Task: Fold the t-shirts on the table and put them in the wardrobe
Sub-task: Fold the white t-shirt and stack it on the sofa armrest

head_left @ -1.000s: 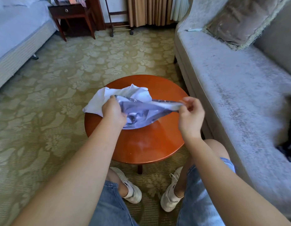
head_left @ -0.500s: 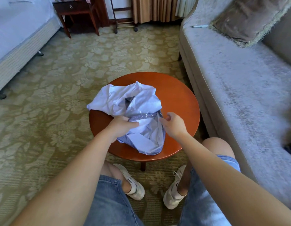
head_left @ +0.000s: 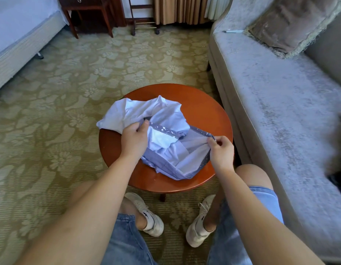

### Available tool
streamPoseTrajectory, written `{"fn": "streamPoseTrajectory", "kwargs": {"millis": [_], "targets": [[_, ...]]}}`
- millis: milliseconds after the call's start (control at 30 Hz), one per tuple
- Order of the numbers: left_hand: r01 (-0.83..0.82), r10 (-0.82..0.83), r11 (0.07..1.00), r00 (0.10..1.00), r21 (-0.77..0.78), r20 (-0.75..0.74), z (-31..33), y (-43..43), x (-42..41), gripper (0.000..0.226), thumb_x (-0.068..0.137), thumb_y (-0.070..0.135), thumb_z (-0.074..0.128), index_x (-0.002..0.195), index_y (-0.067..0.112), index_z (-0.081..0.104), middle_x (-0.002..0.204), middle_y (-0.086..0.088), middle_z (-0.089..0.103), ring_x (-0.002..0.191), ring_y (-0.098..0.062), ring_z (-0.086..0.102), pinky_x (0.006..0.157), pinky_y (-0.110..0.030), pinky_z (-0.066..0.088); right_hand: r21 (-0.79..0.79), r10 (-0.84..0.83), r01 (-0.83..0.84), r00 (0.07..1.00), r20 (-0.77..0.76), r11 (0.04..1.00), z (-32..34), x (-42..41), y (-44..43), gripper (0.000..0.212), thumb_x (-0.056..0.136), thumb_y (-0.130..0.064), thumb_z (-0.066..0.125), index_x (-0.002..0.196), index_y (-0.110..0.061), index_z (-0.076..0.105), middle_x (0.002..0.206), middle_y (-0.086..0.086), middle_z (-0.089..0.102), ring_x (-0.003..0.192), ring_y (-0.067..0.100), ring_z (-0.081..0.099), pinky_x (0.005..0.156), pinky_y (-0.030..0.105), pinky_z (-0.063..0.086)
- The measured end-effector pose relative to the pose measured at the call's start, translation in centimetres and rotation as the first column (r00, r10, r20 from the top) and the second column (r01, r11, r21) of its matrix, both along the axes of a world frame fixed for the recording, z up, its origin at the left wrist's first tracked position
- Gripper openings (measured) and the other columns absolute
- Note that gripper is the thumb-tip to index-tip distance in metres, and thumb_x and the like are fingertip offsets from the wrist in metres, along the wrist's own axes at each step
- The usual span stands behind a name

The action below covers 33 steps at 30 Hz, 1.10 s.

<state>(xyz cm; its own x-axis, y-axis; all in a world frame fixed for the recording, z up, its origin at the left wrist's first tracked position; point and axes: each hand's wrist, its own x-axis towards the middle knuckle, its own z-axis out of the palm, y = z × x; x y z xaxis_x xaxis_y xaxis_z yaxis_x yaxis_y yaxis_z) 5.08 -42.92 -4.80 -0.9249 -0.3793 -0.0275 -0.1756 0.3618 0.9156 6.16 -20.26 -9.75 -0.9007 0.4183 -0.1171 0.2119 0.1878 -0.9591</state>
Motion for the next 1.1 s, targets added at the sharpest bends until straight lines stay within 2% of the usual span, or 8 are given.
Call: {"fn": "streamPoseTrajectory", "kwargs": {"millis": [233,367,467,633,733,867,967,1100], "targets": [[0.039,-0.041,0.999,0.998,0.034,0.050,-1.4,2.1,1.5,0.042,0.104,0.027,0.043,0.064,0.015,0.037,0.061,0.002,0.036,0.056,-0.013,0.035,0.061,-0.030,0.028,-0.328,0.084,-0.043,0.991,0.109,0.944,-0.9,2.8,3.9,0.018,0.079,-0.011,0.064,0.066,-0.011,0.052,0.074,0.009,0.052,0.074,0.022,0.048,0.071,0.033,0.035],[-0.134,0.022,0.893,0.966,0.429,0.257,-0.6,3.0,1.1,0.038,0.103,0.037,0.045,0.132,0.014,0.054,0.123,-0.001,0.055,0.118,-0.022,0.053,0.100,-0.035,0.042,-0.426,0.145,-0.044,0.968,0.207,0.904,-0.5,2.5,4.1,0.023,0.069,-0.014,0.064,0.062,-0.016,0.042,0.074,0.008,0.042,0.071,0.020,0.043,0.067,0.032,0.032],[-0.143,-0.131,0.676,0.942,0.723,0.309,0.5,2.0,-0.2,0.045,0.102,0.043,0.042,0.135,0.013,0.050,0.130,-0.006,0.057,0.115,-0.025,0.057,0.098,-0.039,0.045,-0.561,0.134,0.017,0.964,0.227,0.828,0.4,1.0,2.7,0.022,0.086,-0.004,0.057,0.068,-0.015,0.052,0.062,0.001,0.055,0.057,0.015,0.054,0.053,0.025,0.042],[-0.172,0.112,0.598,0.985,0.783,0.131,8.6,-0.7,-3.3,0.036,0.103,0.037,0.036,0.107,0.011,0.060,0.105,-0.004,0.065,0.088,-0.017,0.067,0.060,-0.025,0.049,-0.626,0.117,-0.178,0.983,-0.139,0.759,8.1,-4.7,-1.3,0.022,0.090,-0.002,0.051,0.072,-0.015,0.049,0.062,-0.001,0.050,0.052,0.009,0.051,0.051,0.022,0.038],[-0.014,0.136,0.527,0.988,0.850,-0.068,11.9,-3.2,-4.4,0.044,0.101,0.044,0.032,0.101,0.010,0.061,0.099,-0.010,0.069,0.085,-0.022,0.069,0.077,-0.031,0.054,-0.644,0.096,-0.317,0.930,-0.355,0.696,11.6,-5.3,-1.2,0.026,0.090,-0.004,0.049,0.070,-0.018,0.040,0.066,0.001,0.040,0.058,0.010,0.042,0.055,0.024,0.035],[-0.231,0.220,0.878,0.973,0.418,0.075,6.8,-4.3,-3.5,0.033,0.099,0.045,0.039,0.104,0.023,0.062,0.118,-0.006,0.064,0.100,-0.023,0.063,0.089,-0.043,0.053,-0.107,0.172,-0.176,0.984,-0.041,0.979,5.6,-2.0,2.4,0.018,0.079,-0.009,0.062,0.067,-0.015,0.049,0.063,0.004,0.051,0.060,0.017,0.051,0.053,0.024,0.039],[-0.151,0.081,0.956,0.960,0.252,0.267,0.9,-3.3,-0.8,0.033,0.099,0.040,0.040,0.101,0.019,0.065,0.124,-0.009,0.064,0.109,-0.028,0.062,0.095,-0.050,0.051,0.148,0.261,-0.358,0.857,0.445,0.922,0.3,1.2,4.3,0.014,0.085,-0.002,0.058,0.073,-0.008,0.054,0.062,0.012,0.058,0.039,0.017,0.056,0.037,0.021,0.041],[-0.050,0.038,0.998,0.958,0.034,0.284,-2.0,-2.4,0.8,0.036,0.102,0.026,0.041,0.122,0.005,0.062,0.124,-0.010,0.060,0.117,-0.026,0.054,0.091,-0.028,0.037,0.175,0.317,-0.476,0.775,0.546,0.862,-0.6,1.6,5.2,0.015,0.082,-0.009,0.062,0.069,-0.007,0.055,0.055,0.008,0.059,0.044,0.019,0.058,0.046,0.024,0.043]]}}
